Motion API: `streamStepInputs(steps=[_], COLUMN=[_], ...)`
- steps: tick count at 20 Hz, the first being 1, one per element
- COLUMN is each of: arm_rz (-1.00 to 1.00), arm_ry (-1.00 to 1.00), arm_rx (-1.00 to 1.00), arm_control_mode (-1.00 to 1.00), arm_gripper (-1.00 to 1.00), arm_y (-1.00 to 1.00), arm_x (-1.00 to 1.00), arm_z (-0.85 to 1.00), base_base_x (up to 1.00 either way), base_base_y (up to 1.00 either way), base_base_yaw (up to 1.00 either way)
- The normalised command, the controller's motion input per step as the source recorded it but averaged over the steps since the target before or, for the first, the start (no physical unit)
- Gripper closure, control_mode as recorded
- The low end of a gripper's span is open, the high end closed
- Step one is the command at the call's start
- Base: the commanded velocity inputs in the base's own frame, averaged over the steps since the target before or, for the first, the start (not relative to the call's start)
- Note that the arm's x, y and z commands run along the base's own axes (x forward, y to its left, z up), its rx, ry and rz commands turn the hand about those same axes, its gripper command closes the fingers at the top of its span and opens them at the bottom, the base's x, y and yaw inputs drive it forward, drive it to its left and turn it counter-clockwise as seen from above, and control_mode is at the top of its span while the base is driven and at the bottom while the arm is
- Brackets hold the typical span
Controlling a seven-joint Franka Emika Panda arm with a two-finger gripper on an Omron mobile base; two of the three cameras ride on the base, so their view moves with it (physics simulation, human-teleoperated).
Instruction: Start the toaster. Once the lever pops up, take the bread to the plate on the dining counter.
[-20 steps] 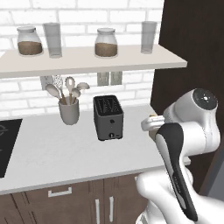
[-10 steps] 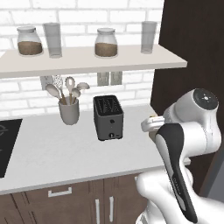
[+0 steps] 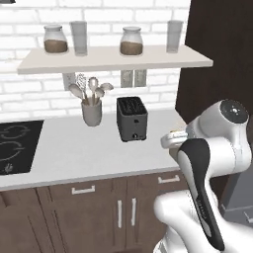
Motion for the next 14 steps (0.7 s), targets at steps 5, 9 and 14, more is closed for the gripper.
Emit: streamStepInputs(steps=[5, 9, 14], arm_rz=[0.00, 0.00, 0.00], arm_ry=[0.00, 0.00, 0.00], arm_rx=[0.00, 0.00, 0.00], arm_control_mode=[1.00, 1.00, 1.00], arm_gripper=[1.00, 1.00, 1.00], arm_y=[0.00, 0.00, 0.00], arm_x=[0.00, 0.00, 0.00], arm_z=[0.00, 0.00, 0.00], base_base_x=[-0.50, -0.31, -0.34], base_base_y=[0.92, 0.43, 0.30], base_base_yaw=[0.62, 0.98, 1.00])
